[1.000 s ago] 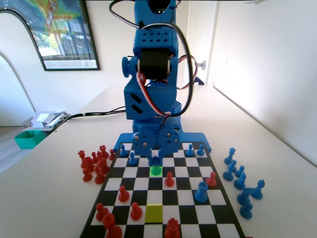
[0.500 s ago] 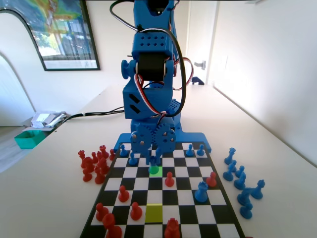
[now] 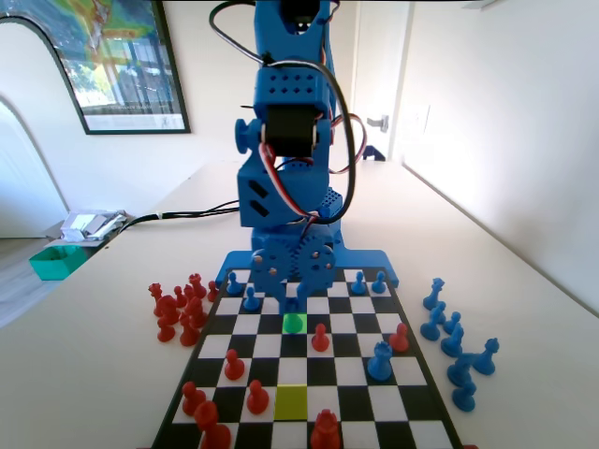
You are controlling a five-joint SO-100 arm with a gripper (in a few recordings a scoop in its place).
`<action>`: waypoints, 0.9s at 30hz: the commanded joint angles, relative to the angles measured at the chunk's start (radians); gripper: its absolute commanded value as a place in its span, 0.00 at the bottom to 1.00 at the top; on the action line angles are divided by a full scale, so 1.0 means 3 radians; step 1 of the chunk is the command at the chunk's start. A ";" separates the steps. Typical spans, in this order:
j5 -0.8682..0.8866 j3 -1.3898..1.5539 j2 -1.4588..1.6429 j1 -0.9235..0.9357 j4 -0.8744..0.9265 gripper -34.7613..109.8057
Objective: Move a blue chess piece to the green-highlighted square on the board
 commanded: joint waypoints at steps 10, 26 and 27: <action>-0.0026 0.0056 0.0102 0.0026 -0.0061 0.27; -0.0056 0.0082 0.0072 0.0066 -0.0153 0.27; -0.0056 0.0082 0.0072 0.0066 -0.0159 0.27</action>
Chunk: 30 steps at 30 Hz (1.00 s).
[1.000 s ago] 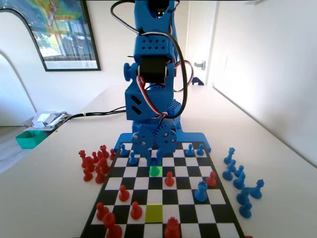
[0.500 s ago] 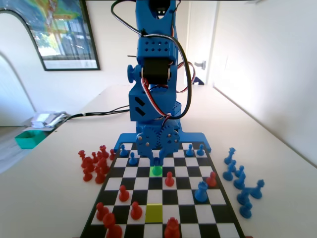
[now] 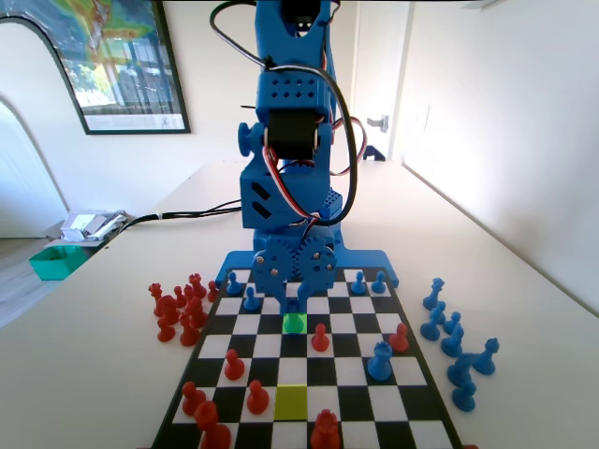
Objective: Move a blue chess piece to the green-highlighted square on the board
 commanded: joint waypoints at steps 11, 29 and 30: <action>-0.0087 0.0026 0.0046 0.0041 -0.0020 0.27; -0.0046 0.0061 0.0036 0.0026 -0.0102 0.32; -0.0046 0.0061 0.0036 0.0026 -0.0102 0.32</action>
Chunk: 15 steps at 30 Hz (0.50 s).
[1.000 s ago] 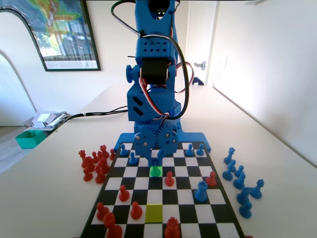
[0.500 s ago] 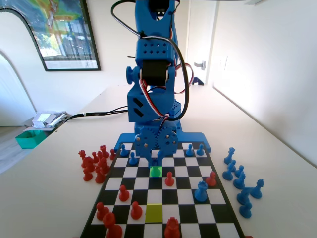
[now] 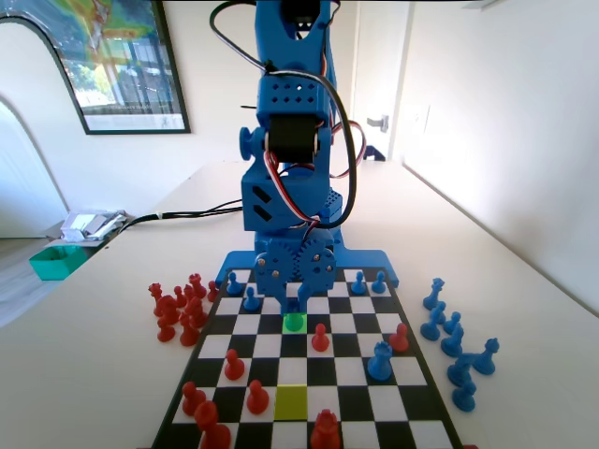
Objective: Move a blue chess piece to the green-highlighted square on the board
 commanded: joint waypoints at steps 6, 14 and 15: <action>0.0015 -0.0097 0.0077 0.0026 0.0092 0.33; 0.0087 -0.0562 0.0138 0.0072 0.0660 0.33; 0.0092 -0.0619 0.0148 0.0087 0.0721 0.33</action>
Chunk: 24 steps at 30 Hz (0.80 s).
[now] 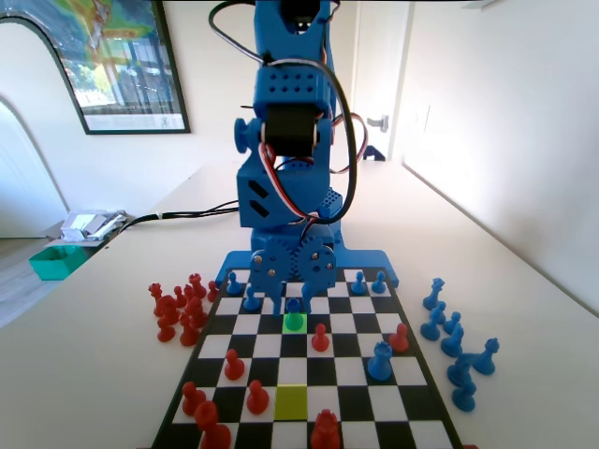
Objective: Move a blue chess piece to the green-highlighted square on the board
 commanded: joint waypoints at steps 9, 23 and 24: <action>0.0031 -0.0593 0.0343 0.0199 0.0670 0.32; 0.0251 -0.1012 0.0936 0.0327 0.1396 0.31; 0.0266 -0.1028 0.0961 0.0332 0.1421 0.31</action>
